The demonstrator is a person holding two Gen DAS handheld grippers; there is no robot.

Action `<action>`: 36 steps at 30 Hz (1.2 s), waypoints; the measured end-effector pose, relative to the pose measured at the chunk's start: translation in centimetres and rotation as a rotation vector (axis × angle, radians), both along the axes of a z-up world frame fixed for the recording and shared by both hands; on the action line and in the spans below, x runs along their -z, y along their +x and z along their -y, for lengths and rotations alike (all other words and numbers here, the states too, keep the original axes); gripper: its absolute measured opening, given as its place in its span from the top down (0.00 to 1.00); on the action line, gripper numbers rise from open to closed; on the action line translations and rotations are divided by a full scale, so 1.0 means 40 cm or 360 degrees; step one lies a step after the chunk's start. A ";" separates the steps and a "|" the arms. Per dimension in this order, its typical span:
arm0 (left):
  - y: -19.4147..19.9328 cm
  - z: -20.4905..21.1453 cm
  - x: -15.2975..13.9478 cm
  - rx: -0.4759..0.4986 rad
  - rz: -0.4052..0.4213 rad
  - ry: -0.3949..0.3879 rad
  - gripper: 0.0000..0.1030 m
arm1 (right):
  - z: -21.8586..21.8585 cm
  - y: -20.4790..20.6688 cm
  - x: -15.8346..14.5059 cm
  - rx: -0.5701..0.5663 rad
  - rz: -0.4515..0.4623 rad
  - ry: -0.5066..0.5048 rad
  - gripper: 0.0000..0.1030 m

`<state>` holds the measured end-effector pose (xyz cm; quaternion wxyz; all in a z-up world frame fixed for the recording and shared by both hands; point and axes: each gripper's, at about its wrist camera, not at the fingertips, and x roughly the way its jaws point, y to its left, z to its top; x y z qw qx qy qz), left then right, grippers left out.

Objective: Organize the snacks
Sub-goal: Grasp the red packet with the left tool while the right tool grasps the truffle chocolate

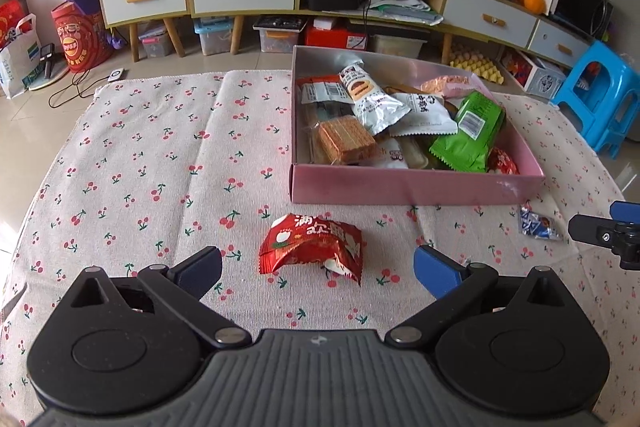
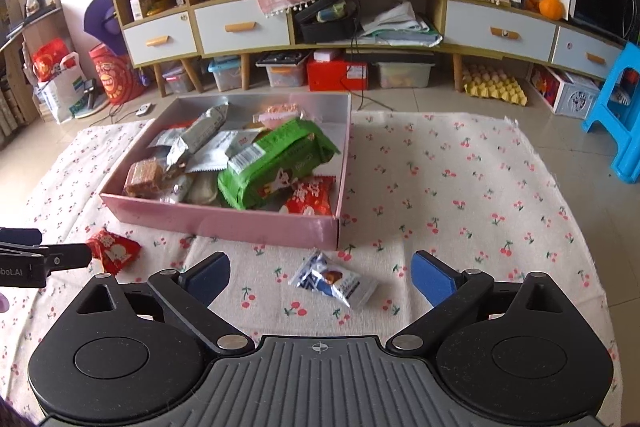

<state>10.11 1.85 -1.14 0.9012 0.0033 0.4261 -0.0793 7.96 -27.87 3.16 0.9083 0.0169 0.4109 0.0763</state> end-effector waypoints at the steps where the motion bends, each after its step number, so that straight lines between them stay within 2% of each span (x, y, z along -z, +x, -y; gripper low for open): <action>1: -0.002 0.002 0.009 0.0023 0.0006 0.0010 0.01 | -0.001 -0.003 0.012 -0.0013 -0.0016 -0.0022 0.05; 6: 0.004 0.007 0.044 0.0133 0.0103 0.0069 0.01 | -0.015 -0.011 0.056 -0.0120 -0.0003 -0.0110 0.05; 12: 0.021 0.006 0.075 0.0193 0.0142 0.0108 0.02 | -0.003 0.002 0.075 -0.0212 -0.0009 0.0007 0.04; 17: 0.035 0.004 0.090 0.0176 0.0067 0.0116 0.18 | 0.017 0.035 0.111 -0.0167 -0.0035 -0.0017 0.04; 26: 0.025 0.012 0.081 0.0174 0.0074 0.0111 0.40 | 0.029 0.074 0.148 -0.0096 -0.0092 -0.0029 0.04; 36: 0.024 0.035 0.070 0.0211 0.0045 0.0091 0.45 | 0.006 0.094 0.153 -0.0119 -0.0043 -0.0116 0.05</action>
